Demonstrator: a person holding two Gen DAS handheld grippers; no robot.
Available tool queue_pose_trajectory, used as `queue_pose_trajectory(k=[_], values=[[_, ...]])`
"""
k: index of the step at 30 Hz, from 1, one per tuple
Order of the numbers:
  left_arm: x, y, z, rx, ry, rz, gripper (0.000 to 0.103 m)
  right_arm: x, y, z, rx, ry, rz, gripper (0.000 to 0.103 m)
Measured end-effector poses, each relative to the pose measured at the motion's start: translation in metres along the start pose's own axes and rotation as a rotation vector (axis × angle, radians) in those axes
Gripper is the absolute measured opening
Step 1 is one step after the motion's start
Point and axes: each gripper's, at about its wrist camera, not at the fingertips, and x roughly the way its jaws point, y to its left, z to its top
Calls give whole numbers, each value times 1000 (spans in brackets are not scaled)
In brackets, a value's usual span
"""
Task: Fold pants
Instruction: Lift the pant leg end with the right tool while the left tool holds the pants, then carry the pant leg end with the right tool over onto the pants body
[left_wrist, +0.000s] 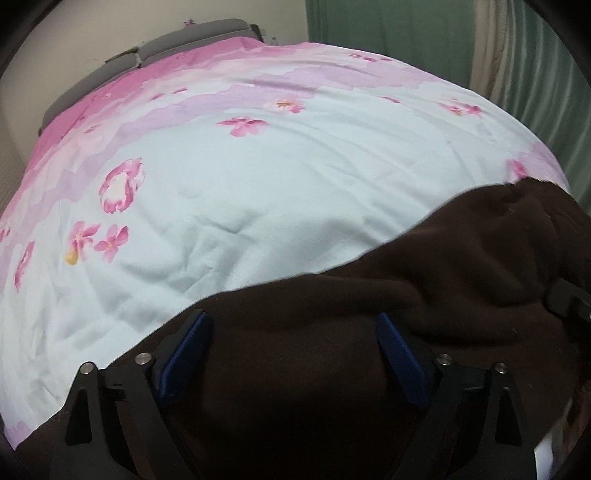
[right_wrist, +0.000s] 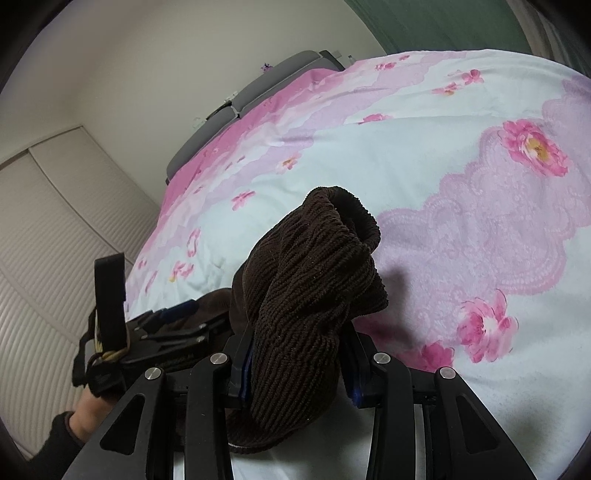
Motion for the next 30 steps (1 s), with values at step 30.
queue_pose_trajectory(k=[30], values=[[-169, 75, -71, -240, -221, 255, 90, -51, 129, -17, -318, -237, -79, 38]])
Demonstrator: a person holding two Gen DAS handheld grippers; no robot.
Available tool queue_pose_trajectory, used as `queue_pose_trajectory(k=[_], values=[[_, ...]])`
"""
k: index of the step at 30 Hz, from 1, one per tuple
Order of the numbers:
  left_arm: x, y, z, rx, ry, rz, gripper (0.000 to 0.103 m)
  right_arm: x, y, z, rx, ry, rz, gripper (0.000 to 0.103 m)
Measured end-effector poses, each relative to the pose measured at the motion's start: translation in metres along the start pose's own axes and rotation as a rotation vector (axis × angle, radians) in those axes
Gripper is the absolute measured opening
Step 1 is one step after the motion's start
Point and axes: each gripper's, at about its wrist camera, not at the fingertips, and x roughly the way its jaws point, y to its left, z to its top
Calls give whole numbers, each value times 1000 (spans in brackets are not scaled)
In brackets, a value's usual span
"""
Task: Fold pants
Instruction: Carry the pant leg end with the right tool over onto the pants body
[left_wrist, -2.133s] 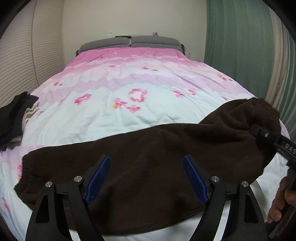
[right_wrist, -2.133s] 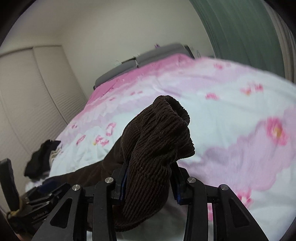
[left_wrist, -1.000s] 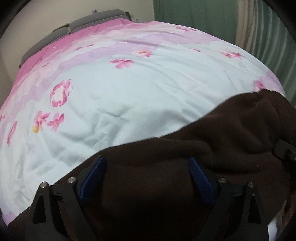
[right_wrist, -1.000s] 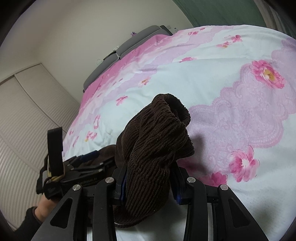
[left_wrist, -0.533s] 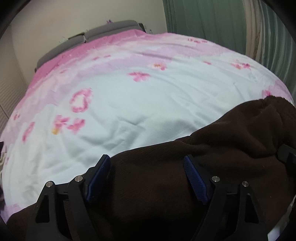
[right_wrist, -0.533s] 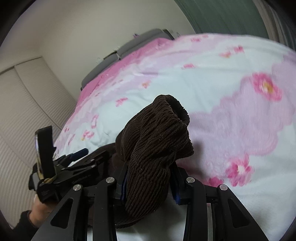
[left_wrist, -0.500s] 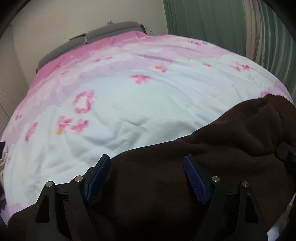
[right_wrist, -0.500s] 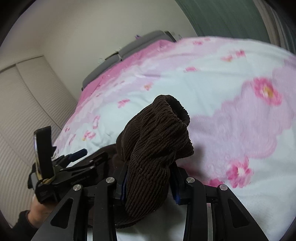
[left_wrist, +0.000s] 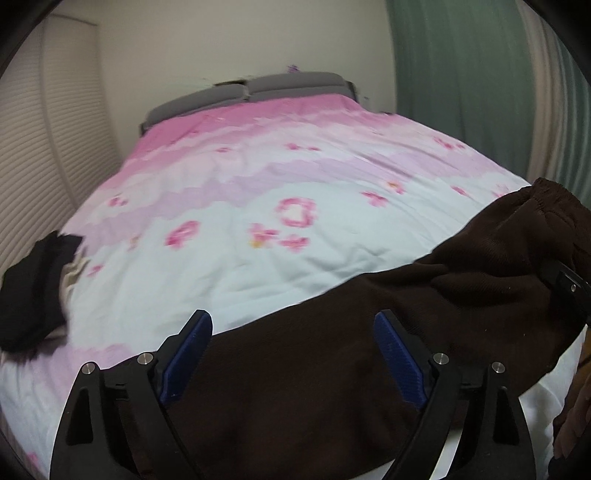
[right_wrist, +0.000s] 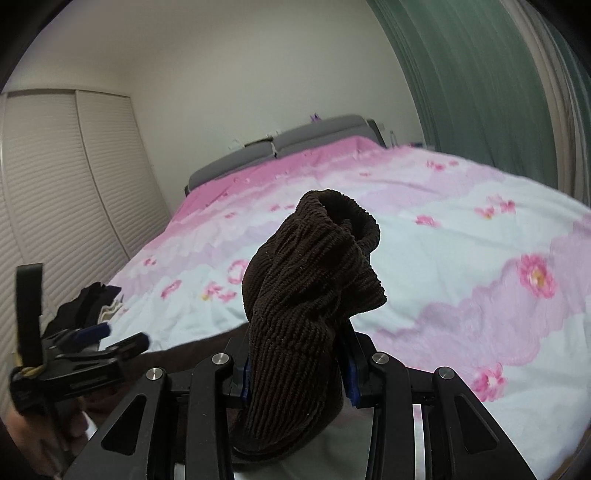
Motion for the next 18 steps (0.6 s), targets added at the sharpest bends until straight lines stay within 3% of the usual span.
queue_pose_trajectory(k=[10, 18], values=[[-44, 73, -33, -117, -12, 69, 91, 0, 99, -9, -145, -69, 59, 38], [-65, 133, -63, -210, -13, 141, 92, 26, 194, -48, -351, -46, 148, 38]])
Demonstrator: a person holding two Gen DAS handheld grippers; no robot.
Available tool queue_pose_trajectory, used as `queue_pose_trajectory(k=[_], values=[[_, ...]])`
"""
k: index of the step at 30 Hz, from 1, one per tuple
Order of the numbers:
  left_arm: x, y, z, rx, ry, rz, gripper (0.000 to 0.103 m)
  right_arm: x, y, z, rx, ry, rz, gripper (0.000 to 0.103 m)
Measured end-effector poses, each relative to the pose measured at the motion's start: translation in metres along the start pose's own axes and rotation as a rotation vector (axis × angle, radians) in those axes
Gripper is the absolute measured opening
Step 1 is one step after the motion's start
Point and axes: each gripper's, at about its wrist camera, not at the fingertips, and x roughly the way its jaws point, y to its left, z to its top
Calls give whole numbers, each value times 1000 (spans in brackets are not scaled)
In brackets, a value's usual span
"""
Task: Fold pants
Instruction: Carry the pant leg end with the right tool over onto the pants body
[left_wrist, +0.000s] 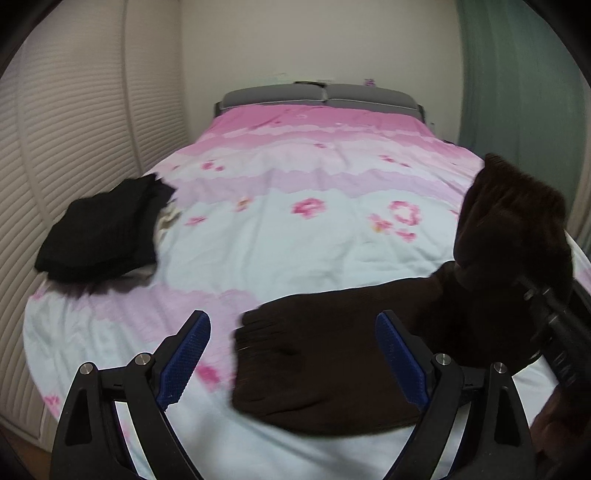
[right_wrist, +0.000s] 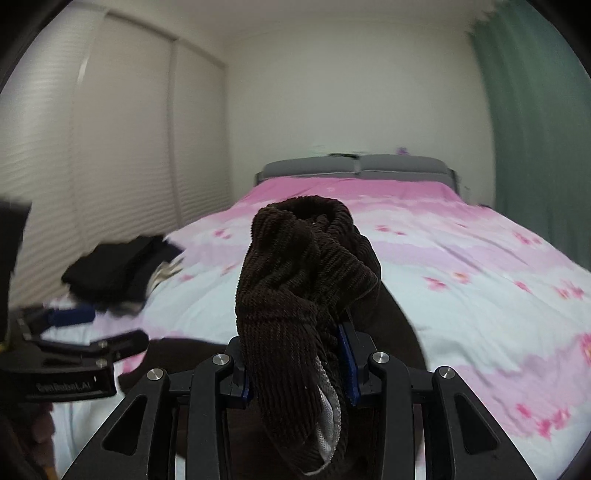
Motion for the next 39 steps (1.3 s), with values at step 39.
queue_pose_trajectory(k=[39], values=[[-4, -3, -15, -57, -4, -117, 92, 5, -69, -31, 297, 219, 121, 69]])
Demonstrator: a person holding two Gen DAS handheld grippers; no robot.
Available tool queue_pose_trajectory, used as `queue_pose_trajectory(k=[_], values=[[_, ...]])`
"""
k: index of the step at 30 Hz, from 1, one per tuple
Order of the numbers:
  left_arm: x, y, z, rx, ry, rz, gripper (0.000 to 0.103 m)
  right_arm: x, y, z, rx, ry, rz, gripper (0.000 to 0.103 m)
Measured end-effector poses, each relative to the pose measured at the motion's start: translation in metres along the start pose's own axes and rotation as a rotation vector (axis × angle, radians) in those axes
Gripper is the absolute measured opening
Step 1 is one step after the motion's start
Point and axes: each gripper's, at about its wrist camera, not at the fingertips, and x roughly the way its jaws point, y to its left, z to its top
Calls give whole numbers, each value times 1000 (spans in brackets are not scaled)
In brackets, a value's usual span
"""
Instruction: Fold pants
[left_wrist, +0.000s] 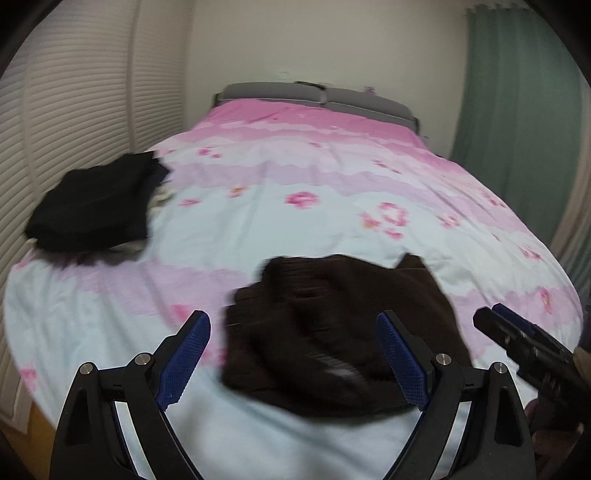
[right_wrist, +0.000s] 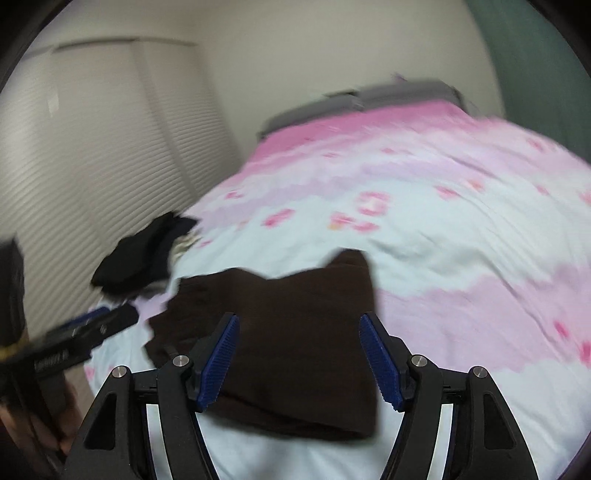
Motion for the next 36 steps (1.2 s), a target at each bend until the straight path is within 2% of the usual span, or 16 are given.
queue_pose_trajectory(k=[3, 7, 12, 14, 15, 17, 19, 26, 31, 33, 34, 36], values=[[16, -23, 3, 40, 2, -8, 91, 0, -24, 1, 66, 15, -19, 69], [46, -35, 3, 71, 49, 48, 81, 3, -34, 1, 74, 28, -20, 69], [67, -14, -6, -4, 101, 65, 59, 9, -39, -2, 75, 42, -10, 69], [71, -7, -10, -23, 101, 72, 41, 13, -41, -4, 83, 52, -7, 69], [73, -2, -13, -35, 96, 65, 39, 15, -42, -6, 87, 56, -6, 69], [74, 2, -17, -45, 92, 56, 26, 17, -45, -9, 103, 64, -2, 69], [71, 5, -20, -56, 84, 49, 21, 18, -47, -10, 112, 70, -2, 69], [51, 18, -39, -108, 69, 61, 19, 14, -47, -8, 84, 65, 1, 69], [57, 12, -44, -70, 61, 92, 21, 29, -52, -10, 123, 123, 17, 69], [54, 10, -39, -74, 65, 93, 25, 33, -54, -10, 138, 147, 28, 69], [52, 10, -38, -74, 66, 95, 31, 35, -54, -10, 144, 158, 37, 71], [47, 10, -37, -78, 61, 79, 50, 40, -55, -11, 160, 182, 66, 75]])
